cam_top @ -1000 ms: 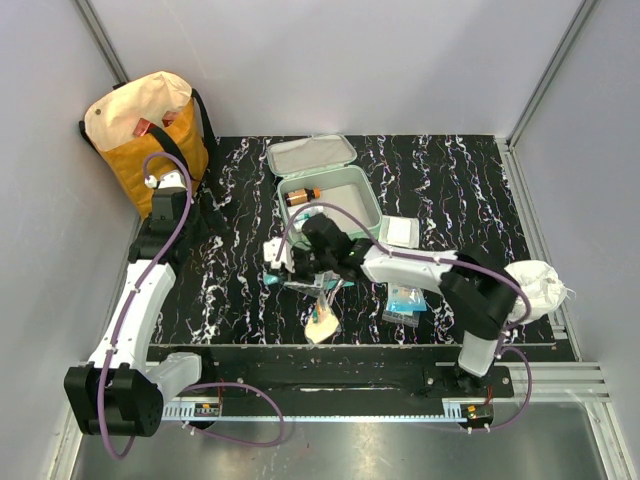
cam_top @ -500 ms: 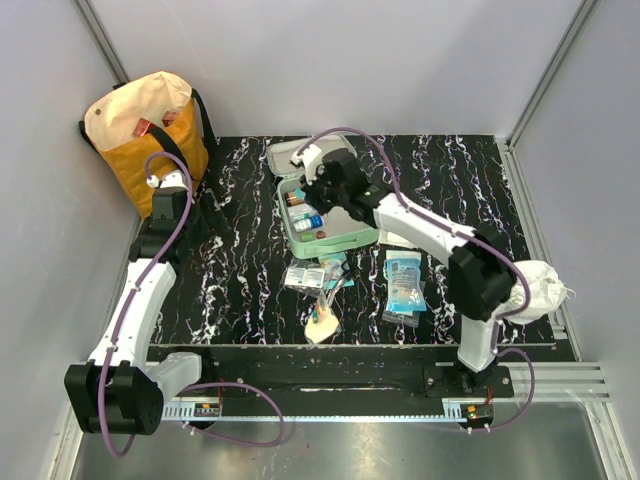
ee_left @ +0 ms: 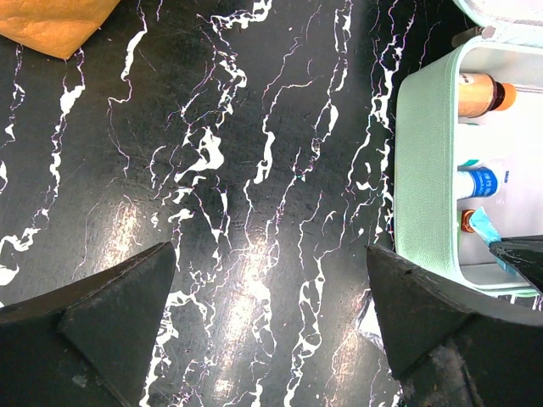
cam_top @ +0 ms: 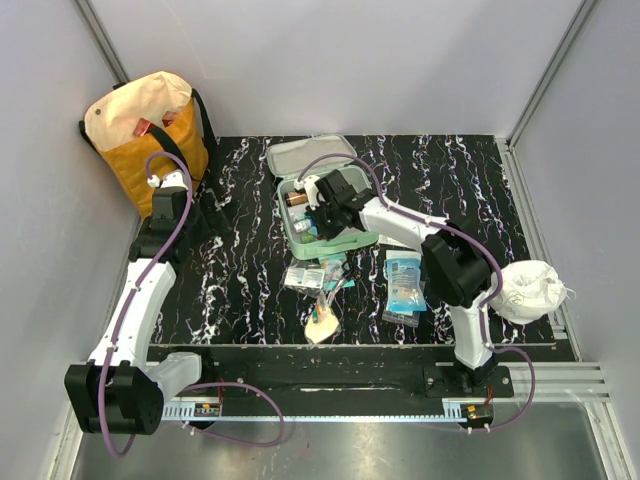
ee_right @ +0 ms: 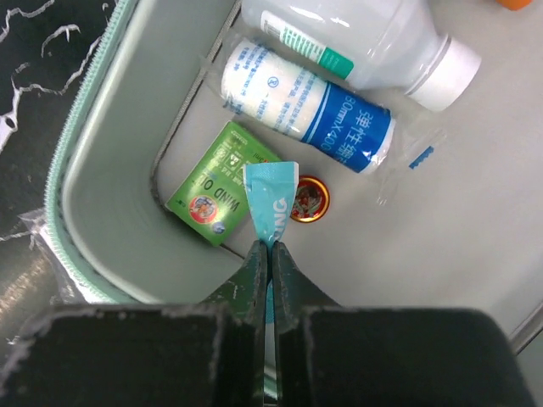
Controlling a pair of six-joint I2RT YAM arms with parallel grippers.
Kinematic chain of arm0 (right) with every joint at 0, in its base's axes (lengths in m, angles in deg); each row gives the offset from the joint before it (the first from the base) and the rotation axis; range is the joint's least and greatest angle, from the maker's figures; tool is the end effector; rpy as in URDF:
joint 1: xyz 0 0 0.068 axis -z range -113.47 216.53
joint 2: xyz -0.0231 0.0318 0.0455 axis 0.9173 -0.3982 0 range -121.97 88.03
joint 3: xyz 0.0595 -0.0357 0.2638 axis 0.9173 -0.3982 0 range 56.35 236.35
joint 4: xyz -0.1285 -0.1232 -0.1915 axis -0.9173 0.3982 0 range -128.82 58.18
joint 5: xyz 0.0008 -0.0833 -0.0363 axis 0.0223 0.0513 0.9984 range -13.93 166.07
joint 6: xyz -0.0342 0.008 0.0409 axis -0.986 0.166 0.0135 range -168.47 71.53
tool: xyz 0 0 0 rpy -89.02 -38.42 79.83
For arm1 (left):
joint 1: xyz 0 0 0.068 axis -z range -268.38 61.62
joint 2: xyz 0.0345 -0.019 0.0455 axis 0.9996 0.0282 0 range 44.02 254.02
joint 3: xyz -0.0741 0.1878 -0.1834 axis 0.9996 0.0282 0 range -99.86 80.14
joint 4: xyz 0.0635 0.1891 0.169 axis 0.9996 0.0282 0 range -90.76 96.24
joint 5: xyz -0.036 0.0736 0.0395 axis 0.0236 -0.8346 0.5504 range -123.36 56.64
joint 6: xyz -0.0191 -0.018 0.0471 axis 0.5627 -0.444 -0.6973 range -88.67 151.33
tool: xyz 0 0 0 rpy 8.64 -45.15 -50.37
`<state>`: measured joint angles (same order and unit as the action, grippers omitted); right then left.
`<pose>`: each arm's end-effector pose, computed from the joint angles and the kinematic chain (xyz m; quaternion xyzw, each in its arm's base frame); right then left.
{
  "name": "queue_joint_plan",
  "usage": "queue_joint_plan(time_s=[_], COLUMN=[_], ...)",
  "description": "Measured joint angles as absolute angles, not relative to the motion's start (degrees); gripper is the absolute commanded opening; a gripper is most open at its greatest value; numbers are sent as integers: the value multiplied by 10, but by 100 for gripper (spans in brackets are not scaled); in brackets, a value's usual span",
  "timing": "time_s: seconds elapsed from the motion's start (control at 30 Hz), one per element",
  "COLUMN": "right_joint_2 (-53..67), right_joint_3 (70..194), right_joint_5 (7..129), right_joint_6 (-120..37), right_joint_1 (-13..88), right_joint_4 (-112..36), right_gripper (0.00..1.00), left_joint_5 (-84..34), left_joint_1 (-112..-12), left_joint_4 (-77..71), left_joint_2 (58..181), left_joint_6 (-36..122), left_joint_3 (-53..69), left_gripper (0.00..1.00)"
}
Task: Organize the medicine kit
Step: Place the medical item at the medicine box.
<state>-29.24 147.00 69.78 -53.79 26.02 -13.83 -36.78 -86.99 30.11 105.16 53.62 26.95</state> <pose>0.3432 0.2984 0.2063 -0.3839 0.8615 0.1487 0.2972 0.2289 -0.0034 0.3016 -0.1761 0.8842 -0.0623 0.4281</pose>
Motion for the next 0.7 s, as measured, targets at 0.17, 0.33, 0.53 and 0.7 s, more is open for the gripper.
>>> queue_joint_plan(time_s=[0.17, 0.33, 0.53, 0.7], right_joint_2=[-290, -290, -290, -288], right_joint_3=[1450, 1452, 1457, 1460], right_joint_5=[660, 654, 638, 600], right_joint_6=[-607, -633, -636, -628], right_joint_1=[275, 286, 290, 291], right_joint_4=[-156, -145, -140, -141], right_gripper=[0, 19, 28, 29], left_joint_5=[-365, -364, -358, -350], left_joint_1=[-870, -870, -870, -870], left_joint_4=[300, 300, 299, 297], left_joint_2=[1052, 1052, 1058, 1061], left_joint_6=[536, 536, 536, 534], left_joint_3=[270, 270, 270, 271], left_gripper=[99, 99, 99, 99])
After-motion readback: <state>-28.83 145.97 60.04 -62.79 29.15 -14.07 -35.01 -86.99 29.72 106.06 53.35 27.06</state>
